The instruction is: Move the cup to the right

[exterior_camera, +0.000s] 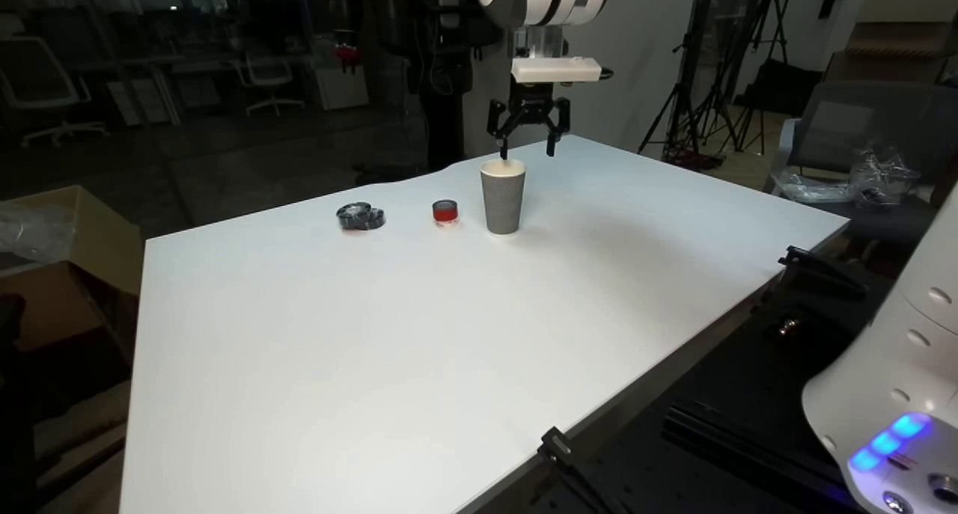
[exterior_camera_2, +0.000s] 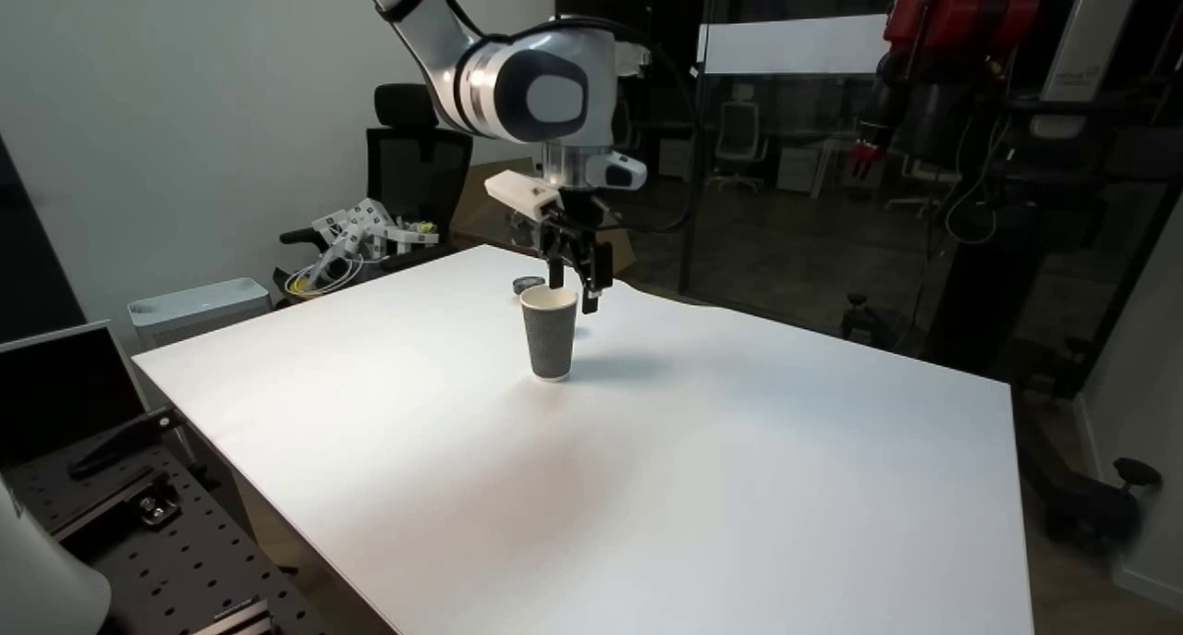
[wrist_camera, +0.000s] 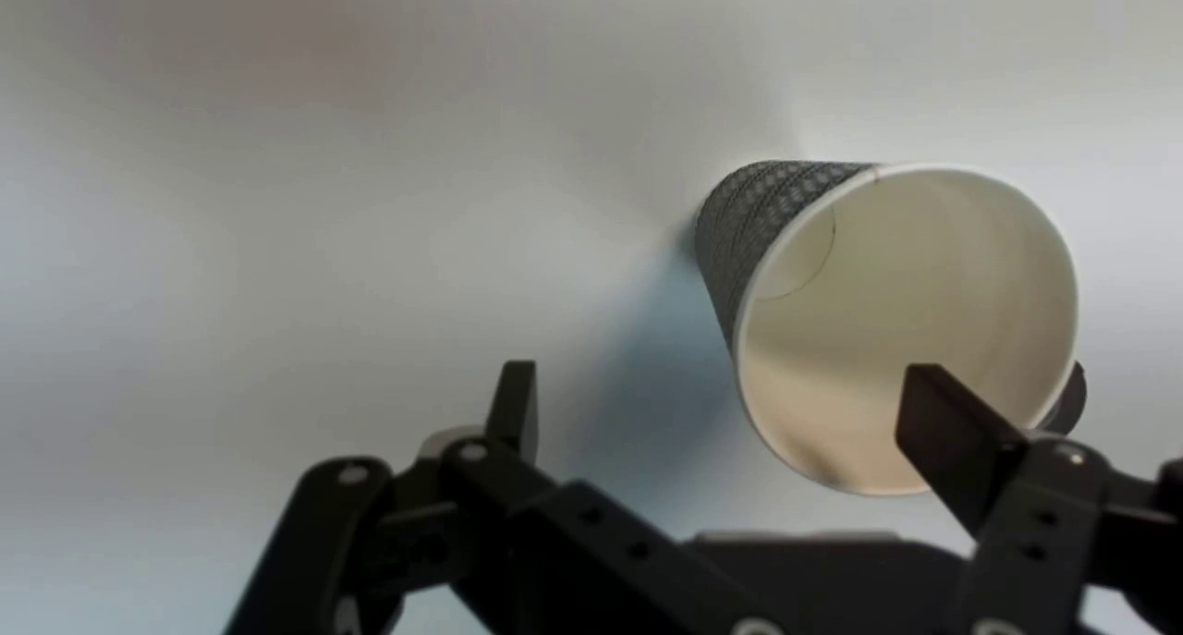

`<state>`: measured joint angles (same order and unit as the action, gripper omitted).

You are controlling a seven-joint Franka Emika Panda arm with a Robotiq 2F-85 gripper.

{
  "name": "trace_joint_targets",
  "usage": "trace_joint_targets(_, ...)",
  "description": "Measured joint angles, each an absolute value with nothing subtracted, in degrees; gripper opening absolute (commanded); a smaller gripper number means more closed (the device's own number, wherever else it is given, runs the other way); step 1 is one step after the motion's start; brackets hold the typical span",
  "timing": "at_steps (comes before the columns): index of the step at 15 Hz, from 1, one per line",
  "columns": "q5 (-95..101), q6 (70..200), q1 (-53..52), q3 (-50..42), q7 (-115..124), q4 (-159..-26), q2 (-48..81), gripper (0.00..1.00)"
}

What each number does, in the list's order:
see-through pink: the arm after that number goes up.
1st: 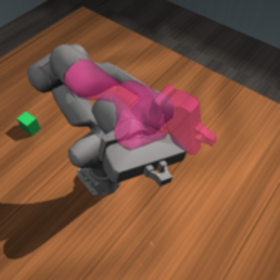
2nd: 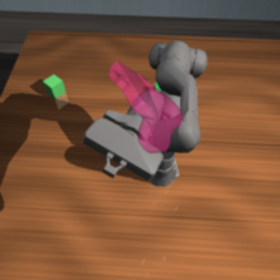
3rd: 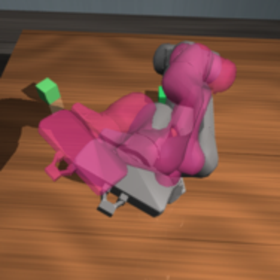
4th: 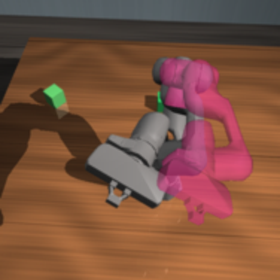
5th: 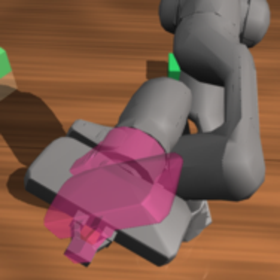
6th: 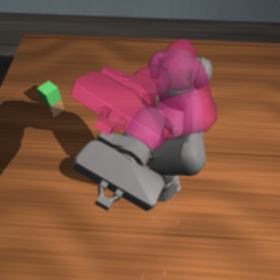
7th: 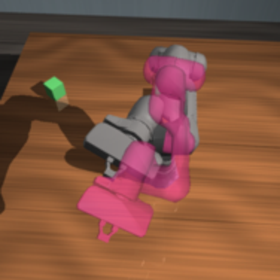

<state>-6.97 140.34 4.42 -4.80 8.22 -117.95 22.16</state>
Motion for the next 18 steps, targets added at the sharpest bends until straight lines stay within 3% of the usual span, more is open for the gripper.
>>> trace_joint_targets(5, -7.0, 137.3, 4.4, -4.2, 8.2, -114.8, 25.3, 1.00)
trace_joint_targets(6, -7.0, 136.9, 4.4, -4.1, 8.2, -114.4, 25.8, 0.75)
trace_joint_targets(8, -7.0, 136.0, 4.4, -4.1, 8.2, -113.4, 26.7, 0.67)
trace_joint_targets(17, -7.0, 133.2, 4.1, -4.0, 8.2, -109.9, 29.7, 0.03)
trace_joint_targets(18, -7.0, 132.9, 4.0, -4.0, 8.2, -109.5, 29.9, 0.01)
